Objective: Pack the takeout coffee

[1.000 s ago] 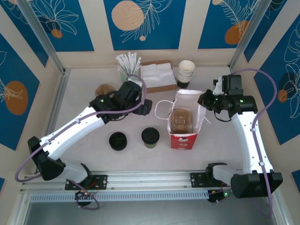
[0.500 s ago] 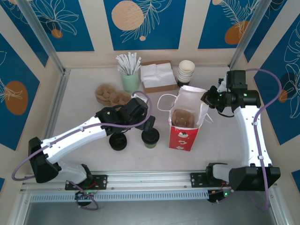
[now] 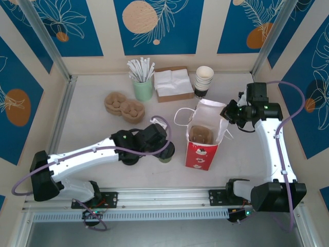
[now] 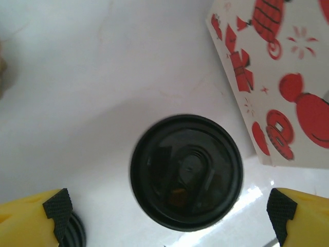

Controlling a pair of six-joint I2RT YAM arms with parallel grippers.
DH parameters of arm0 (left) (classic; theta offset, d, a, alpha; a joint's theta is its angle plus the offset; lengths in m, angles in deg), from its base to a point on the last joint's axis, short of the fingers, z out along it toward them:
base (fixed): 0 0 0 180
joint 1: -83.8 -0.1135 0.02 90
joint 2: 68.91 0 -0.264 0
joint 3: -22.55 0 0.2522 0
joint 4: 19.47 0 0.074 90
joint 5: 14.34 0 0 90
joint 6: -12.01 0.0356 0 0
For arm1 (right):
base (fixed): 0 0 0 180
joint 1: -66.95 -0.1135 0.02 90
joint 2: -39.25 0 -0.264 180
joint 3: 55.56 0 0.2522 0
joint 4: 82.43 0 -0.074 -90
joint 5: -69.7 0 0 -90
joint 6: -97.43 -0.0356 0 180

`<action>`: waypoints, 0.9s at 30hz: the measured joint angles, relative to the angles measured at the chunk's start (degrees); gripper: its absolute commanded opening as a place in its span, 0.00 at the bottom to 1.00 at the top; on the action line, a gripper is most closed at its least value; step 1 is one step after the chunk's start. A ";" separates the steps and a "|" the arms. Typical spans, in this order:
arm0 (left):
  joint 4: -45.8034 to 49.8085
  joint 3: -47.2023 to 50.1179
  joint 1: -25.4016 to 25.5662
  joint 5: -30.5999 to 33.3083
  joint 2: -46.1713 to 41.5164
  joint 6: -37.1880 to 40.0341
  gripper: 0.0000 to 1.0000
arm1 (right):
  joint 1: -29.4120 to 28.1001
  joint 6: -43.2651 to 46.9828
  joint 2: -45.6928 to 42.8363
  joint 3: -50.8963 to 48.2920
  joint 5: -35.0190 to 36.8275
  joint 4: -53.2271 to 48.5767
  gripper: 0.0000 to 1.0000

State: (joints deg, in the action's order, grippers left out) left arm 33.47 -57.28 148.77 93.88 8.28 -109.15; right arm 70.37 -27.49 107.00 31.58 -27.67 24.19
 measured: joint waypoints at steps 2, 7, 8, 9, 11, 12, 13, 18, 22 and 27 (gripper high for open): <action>-0.33 0.00 1.22 -0.04 1.40 -0.02 0.98 | 0.22 0.00 -0.87 -1.25 0.44 0.11 0.00; -0.83 0.00 1.95 -0.09 5.01 -0.02 0.98 | 0.92 0.00 -2.25 -3.69 0.50 1.97 0.00; -0.83 0.00 1.95 0.09 5.46 -0.02 0.98 | 1.03 0.02 -2.23 -3.82 0.50 2.19 0.00; -0.85 0.00 1.95 0.26 5.90 -0.02 0.98 | 1.18 0.02 -2.19 -3.89 0.50 2.38 0.00; -0.87 -0.07 1.95 0.52 6.69 -0.02 0.98 | 1.51 0.02 -2.19 -4.07 0.48 3.08 0.00; -0.87 -0.11 1.97 0.72 7.08 -0.04 0.99 | 1.75 0.02 -2.19 -4.15 0.46 3.37 0.00; -0.90 -0.11 1.97 0.94 7.39 -0.04 0.98 | 2.05 0.02 -2.19 -4.20 0.39 3.63 0.00; -0.70 -0.94 1.95 2.34 8.44 0.09 0.96 | 3.63 0.22 -2.12 -4.66 -0.46 5.14 0.00; -0.68 -1.79 1.92 2.43 8.59 0.20 0.92 | 4.61 0.66 -1.95 -4.79 -1.16 5.38 0.00; -0.66 -3.04 1.92 2.34 10.14 -0.04 0.89 | 6.05 1.31 -1.95 -5.38 -2.23 5.90 0.00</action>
State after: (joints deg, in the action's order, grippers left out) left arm 32.81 -60.32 150.69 96.22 18.42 -109.19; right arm 76.42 -26.18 105.05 26.21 -29.90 30.10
